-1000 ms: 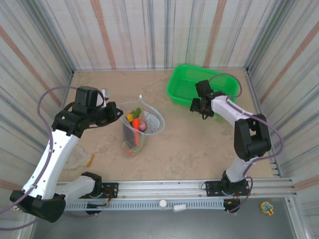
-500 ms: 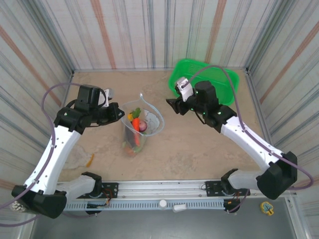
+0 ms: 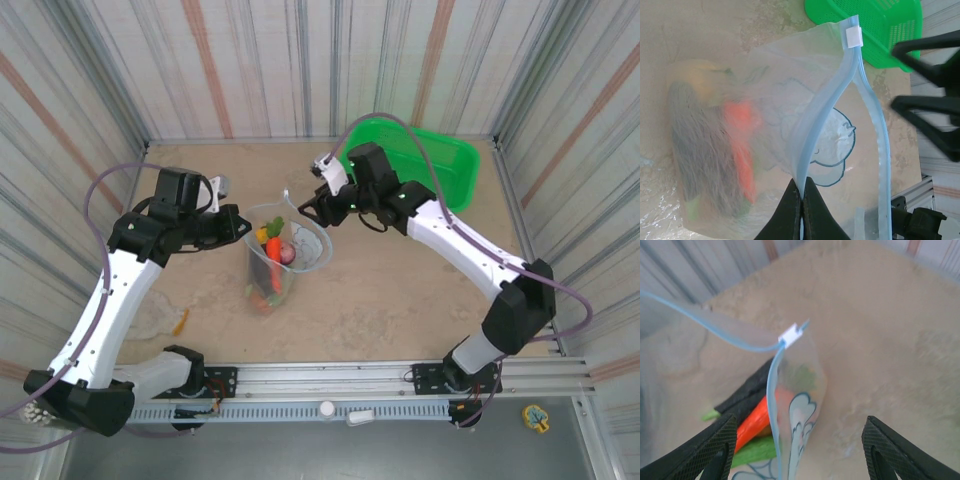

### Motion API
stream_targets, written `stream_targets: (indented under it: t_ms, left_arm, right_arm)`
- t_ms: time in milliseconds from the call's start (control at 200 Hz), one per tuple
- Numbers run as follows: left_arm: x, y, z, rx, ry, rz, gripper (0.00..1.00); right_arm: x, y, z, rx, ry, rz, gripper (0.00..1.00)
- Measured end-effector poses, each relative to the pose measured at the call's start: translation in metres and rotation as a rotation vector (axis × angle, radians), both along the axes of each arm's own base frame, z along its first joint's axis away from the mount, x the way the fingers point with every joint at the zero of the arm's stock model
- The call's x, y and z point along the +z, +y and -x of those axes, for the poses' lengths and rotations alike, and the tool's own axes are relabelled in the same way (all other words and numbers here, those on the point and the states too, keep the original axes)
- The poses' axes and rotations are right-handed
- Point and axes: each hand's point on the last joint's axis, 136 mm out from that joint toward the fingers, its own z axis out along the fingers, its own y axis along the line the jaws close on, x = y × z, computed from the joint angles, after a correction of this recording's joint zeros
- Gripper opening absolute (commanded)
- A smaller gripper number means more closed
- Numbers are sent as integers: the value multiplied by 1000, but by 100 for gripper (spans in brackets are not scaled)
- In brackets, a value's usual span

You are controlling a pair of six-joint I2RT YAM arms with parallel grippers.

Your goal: Place the food in the zip-top bag and seal the zipper

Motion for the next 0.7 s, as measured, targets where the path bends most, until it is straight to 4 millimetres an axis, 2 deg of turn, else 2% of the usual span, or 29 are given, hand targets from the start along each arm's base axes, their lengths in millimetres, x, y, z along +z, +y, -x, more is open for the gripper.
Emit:
stream_targets:
  t_ms: [85,165,210,276,326,426,481,581,626,701]
  left_arm:
    - [0,-1,0,-1,2,5,0]
    - [1,-2,1,-4,7,15,0]
    - [2,-4,2,-8,12,26,0]
    - [2,-7,3,-14,21,46,0]
    - [3,-9,3,-15,25,68,1]
    - [5,-16,4,-19,36,123,6]
    - [7,-21,4,-22,41,161,13]
    - [17,-28,2,-31,24,222,37]
    - [25,-29,2,-38,-7,241,53]
    - [39,-27,3,-37,-56,254,67]
  right_arm:
    - [-18,7,-1,3,50,42,59]
    - [-22,14,-7,-7,70,59,46]
    - [-19,19,-13,-14,66,60,35]
    - [-15,24,-19,-17,64,56,12]
    - [-10,28,-23,-10,56,56,0]
    - [-3,35,-28,-4,55,59,0]
    - [0,37,-30,0,53,65,0]
    - [5,37,-31,14,45,68,0]
    - [9,35,-33,21,38,63,0]
    - [20,33,-36,46,5,50,0]
